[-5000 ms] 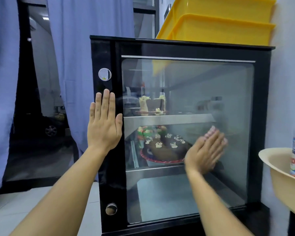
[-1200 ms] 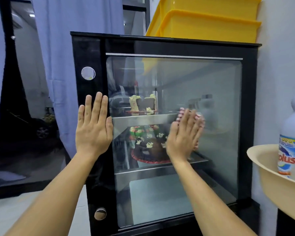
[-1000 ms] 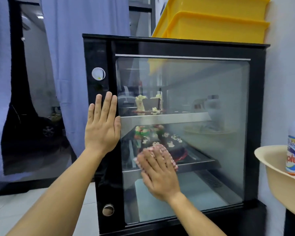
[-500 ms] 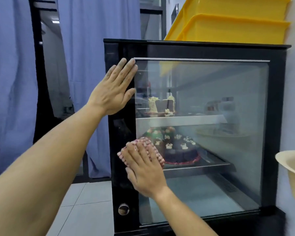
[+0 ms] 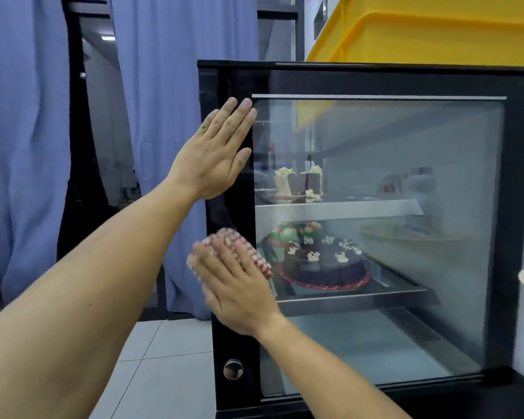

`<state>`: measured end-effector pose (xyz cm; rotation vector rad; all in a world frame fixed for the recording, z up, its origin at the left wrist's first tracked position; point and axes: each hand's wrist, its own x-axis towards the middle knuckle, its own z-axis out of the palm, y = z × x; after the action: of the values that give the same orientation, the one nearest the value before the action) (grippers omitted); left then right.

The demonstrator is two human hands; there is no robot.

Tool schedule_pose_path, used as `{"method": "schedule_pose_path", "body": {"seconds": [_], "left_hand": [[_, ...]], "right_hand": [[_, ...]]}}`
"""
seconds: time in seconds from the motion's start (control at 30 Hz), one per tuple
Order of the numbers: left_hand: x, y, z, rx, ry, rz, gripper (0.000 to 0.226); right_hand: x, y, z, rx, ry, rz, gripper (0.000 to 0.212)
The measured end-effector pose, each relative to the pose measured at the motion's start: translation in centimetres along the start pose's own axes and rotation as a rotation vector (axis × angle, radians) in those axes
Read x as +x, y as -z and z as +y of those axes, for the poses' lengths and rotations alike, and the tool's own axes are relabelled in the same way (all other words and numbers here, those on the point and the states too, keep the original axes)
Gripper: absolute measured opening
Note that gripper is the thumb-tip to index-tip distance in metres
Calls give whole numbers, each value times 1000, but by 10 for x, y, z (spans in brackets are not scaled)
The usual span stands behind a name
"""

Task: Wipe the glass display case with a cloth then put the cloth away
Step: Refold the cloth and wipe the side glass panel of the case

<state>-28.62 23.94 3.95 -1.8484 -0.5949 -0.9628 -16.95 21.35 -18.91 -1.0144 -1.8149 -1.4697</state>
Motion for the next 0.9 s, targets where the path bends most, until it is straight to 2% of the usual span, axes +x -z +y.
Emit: {"method": "schedule_pose_path", "body": {"seconds": [0.13,0.17,0.23,0.33,0.37,0.4,0.43,0.53,0.57,0.67,0.73,0.83,0.9], "left_hand": [[0,1,3,13,12,-10,64],[0,1,4,15,17,-11,64],[-1,0,3,30,21,-6,65],[0,0,3,12,25,-14,64],[0,-1,4,8,30,-12,64],[0,-1,5,8,33,-7,64],[0,-2,5,9,38,-4,64],[-2,-3,6,21,70,-6,65],[-2,-3,7,20,74,-10,66],[-1,-7,9,6,103,-14,67],[-2,-8,13,-27,140,-11,67],[-13,-12,26,-53,214,9,66],[-27,-18,41,-66,274,30,66]], "right_hand": [[-55,10,44,16,258,-75,59],[-53,13,59,7,276,-84,59],[-22,19,78,-1,109,-3,60],[35,27,68,24,-378,111,61],[40,25,59,32,-422,108,62],[34,22,46,37,-391,87,64],[18,17,33,40,-281,46,67],[-57,2,2,-27,236,-104,71],[-76,-3,-2,-62,340,-133,69],[-74,2,29,-49,438,-155,62],[-46,16,71,1,311,-85,60],[-25,36,137,-34,-142,66,64],[-40,43,163,-61,-427,124,66]]}}
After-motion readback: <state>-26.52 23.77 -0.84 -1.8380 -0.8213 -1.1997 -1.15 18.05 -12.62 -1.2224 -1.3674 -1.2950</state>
